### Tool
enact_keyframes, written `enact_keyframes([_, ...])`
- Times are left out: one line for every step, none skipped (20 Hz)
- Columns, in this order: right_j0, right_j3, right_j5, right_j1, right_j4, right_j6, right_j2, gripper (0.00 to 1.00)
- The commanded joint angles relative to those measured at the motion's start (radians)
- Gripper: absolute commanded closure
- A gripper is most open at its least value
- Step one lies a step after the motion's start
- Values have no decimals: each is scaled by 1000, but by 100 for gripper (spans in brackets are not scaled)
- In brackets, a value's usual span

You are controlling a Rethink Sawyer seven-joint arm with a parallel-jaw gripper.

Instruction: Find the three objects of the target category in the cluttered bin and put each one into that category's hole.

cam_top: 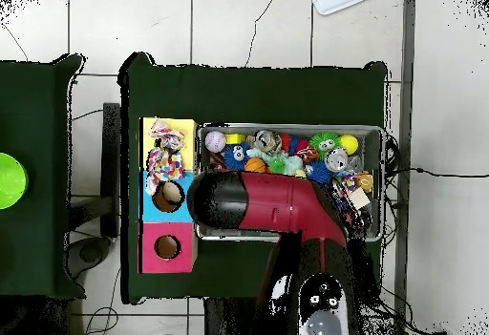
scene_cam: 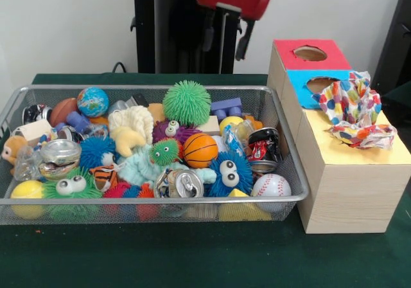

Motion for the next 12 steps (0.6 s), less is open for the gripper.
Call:
enact_keyframes([-95, 50, 16, 39, -107, -232, 126, 0])
enact_keyframes([-111, 51, 15, 37, -118, -242, 134, 0])
enact_keyframes([-127, 51, 14, 35, -130, -253, 143, 0])
enact_keyframes([-144, 50, 18, 33, -140, -264, 154, 0])
enact_keyframes([-160, 47, 19, 33, -152, -274, 164, 0])
enact_keyframes([-177, 44, 20, 33, -164, -283, 174, 0])
enact_keyframes([-193, 40, 19, 34, -177, -290, 186, 0])
enact_keyframes([-208, 37, 19, 35, -187, -297, 195, 0])
enact_keyframes([-223, 33, 20, 36, -197, -304, 204, 0])
enact_keyframes([-239, 31, 20, 36, -209, -311, 214, 0])
enact_keyframes([-254, 26, 25, 36, -220, -318, 225, 0])
enact_keyframes([-271, 24, 25, 37, -231, -326, 235, 0])
